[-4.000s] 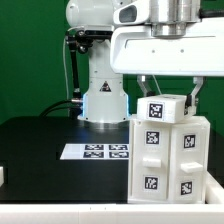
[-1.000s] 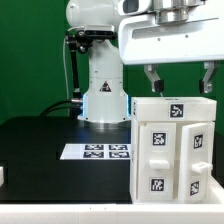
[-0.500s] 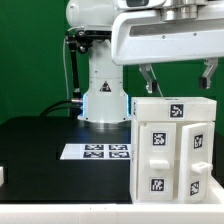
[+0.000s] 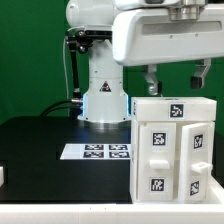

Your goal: Assemble cabinet

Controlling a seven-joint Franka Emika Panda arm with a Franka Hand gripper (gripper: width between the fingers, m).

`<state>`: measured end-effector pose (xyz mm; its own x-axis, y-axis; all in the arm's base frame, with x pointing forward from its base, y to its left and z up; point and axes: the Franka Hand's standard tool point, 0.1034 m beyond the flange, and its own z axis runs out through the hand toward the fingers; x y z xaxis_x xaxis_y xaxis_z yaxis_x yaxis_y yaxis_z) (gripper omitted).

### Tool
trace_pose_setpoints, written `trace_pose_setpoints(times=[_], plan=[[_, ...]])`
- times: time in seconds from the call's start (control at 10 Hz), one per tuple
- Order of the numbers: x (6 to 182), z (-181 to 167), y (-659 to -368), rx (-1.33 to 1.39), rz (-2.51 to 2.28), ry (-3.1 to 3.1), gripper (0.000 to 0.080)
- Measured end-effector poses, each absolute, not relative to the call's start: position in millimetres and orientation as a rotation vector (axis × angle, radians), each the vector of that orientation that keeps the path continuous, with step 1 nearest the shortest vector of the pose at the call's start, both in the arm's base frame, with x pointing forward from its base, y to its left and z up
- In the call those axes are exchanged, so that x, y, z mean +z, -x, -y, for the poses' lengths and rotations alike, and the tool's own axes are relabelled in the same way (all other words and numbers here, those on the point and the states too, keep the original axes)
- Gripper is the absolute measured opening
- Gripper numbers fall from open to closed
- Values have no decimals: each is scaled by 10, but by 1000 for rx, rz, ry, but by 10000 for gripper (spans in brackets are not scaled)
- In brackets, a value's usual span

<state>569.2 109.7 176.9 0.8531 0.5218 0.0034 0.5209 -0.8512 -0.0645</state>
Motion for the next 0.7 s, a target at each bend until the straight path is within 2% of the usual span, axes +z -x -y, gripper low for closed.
trace_pose_setpoints(times=[0.2, 0.6, 0.7], plan=[[1771, -1110, -5692, 36, 1218, 2840, 649], [1770, -1054, -5706, 31, 1569, 2676, 649], [1773, -1055, -5720, 36, 1832, 2536, 649]])
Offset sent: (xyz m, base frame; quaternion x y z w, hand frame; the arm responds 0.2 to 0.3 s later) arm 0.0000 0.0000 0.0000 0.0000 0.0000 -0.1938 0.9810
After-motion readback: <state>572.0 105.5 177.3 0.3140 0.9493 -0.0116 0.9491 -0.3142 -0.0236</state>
